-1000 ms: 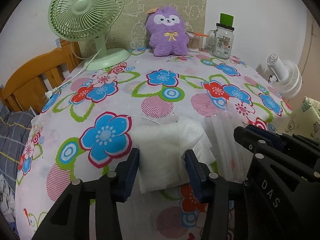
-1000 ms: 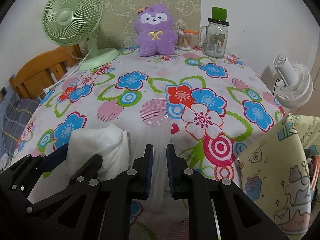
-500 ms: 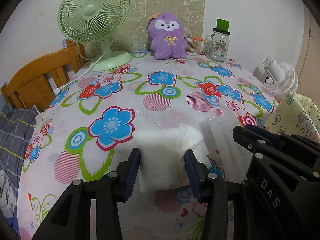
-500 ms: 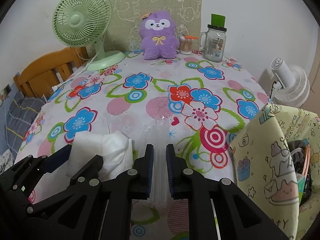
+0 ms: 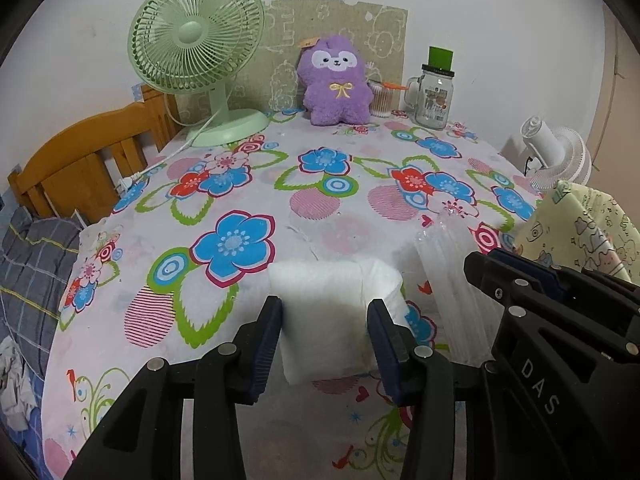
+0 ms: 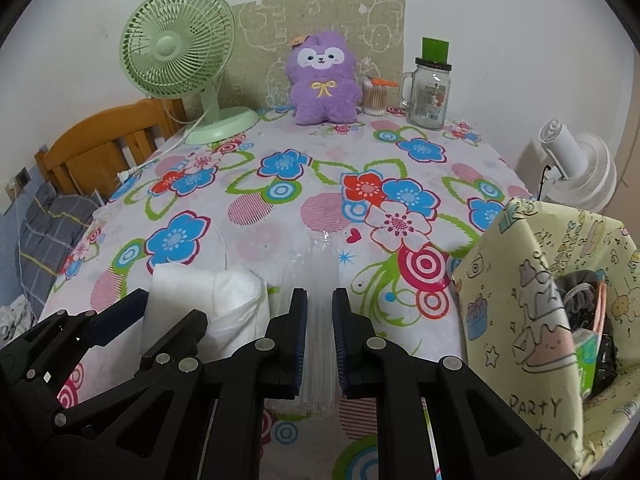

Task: Organize soft objects
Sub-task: 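Grasp the white cotton pad pack with the left tool while the right tool grasps the clear tube pack, then lift both packs with both tools and carry them toward the box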

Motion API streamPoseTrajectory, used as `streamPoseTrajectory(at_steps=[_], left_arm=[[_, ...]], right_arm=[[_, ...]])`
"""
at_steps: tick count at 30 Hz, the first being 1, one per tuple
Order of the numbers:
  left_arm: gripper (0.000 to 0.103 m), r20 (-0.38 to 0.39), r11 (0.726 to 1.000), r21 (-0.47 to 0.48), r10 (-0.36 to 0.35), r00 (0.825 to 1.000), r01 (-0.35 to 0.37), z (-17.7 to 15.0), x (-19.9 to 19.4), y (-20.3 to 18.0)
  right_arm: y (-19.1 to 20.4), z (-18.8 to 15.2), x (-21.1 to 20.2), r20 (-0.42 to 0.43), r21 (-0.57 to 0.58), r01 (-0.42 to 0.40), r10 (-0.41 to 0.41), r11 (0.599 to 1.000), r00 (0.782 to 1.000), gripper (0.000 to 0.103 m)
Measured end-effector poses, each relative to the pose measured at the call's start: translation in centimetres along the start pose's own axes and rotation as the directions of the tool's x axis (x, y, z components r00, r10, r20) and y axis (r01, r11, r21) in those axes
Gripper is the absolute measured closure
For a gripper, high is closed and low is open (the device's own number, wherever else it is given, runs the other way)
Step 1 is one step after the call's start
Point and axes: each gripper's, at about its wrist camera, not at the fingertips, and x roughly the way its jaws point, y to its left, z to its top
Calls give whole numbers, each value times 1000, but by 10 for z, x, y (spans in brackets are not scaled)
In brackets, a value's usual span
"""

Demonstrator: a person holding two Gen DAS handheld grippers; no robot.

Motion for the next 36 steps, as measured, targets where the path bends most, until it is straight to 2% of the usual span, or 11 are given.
streamPoseTrajectory(at_steps=[10, 14, 18, 29, 31, 34, 36], left_arm=[[58, 13, 1000, 1, -6, 1000, 6, -6, -15, -5], [39, -5, 1000, 2, -3, 1000, 3, -9, -10, -7], [27, -17, 1000, 10, -2, 1000, 2, -12, -3, -8], [18, -74, 1000, 5, -8, 997, 9, -14, 28, -10], [17, -78, 1000, 0, -11, 997, 11, -14, 32, -9], [16, -80, 1000, 3, -11, 997, 11, -12, 35, -10], [14, -76, 1000, 12, -11, 997, 12, -12, 36, -13]], right_arm=[[-2, -8, -13, 9, -5, 8, -7, 1000, 1000, 87], [-1, -11, -8, -7, -12, 10, -10, 1000, 1000, 87], [-3, -12, 0, -24, -14, 20, -20, 1000, 1000, 87], [-10, -14, 26, -89, -10, 16, -16, 1000, 996, 86], [-9, -14, 30, -98, -18, 22, -24, 1000, 995, 84], [-11, -13, 35, -110, -3, 24, -24, 1000, 994, 76], [-14, -12, 35, -112, 10, 31, -30, 999, 993, 58]])
